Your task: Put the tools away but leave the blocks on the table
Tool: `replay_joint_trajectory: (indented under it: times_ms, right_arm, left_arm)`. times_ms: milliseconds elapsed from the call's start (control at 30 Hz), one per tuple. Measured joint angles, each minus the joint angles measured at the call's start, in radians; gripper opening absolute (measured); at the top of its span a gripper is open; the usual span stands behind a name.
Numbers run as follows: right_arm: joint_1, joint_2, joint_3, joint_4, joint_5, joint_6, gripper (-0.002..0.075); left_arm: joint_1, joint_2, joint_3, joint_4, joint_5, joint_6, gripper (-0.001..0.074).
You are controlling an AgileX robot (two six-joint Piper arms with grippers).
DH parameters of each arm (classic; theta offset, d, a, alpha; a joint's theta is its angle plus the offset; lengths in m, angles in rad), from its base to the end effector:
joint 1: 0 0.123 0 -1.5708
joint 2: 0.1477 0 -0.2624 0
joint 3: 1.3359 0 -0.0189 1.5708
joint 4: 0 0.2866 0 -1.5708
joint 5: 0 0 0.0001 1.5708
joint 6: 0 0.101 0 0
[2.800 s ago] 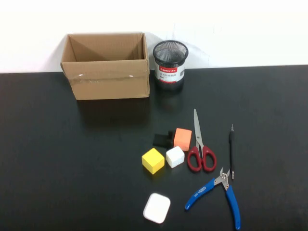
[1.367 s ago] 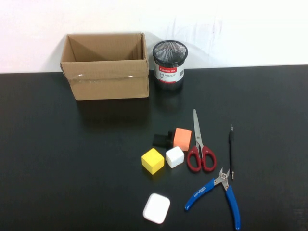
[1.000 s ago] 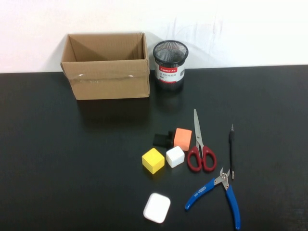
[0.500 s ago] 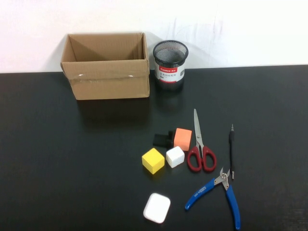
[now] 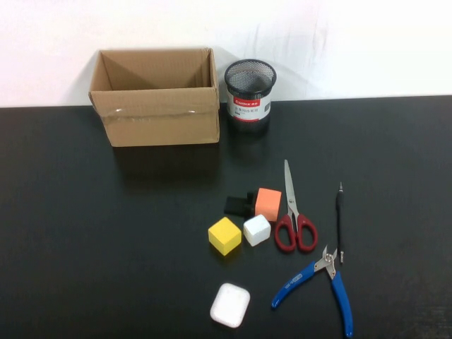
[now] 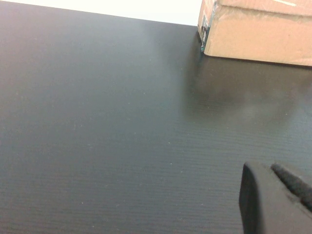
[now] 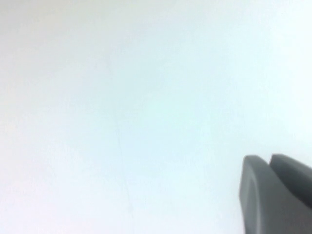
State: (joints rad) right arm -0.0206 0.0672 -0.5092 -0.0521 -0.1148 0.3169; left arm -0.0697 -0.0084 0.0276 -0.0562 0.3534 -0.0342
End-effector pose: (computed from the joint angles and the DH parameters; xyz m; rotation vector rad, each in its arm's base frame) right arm 0.0623 -0.0007 0.4005 0.1268 0.9205 0.2295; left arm 0.1212 -0.0104 0.1693 -0.0025 1.8575 -0.1269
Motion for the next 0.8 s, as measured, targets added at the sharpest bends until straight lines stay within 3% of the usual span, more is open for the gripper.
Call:
replay_joint_trajectory:
  times_ms: [200,333,800]
  right_arm:
    - [0.0,0.239,-0.186,0.0,0.534,0.016,-0.0011]
    - [0.0,0.411,-0.215,0.0,0.745,-0.023,-0.0011]
    - [0.082,0.6,-0.214,0.0,0.805,-0.103,-0.0011]
  left_arm:
    - [0.0,0.0,0.0,0.0,0.0,0.0,0.0003]
    - [0.0,0.0,0.0,0.0,0.0,0.0,0.0003]
    - [0.0,0.0,0.0,0.0,0.0,0.0,0.0003]
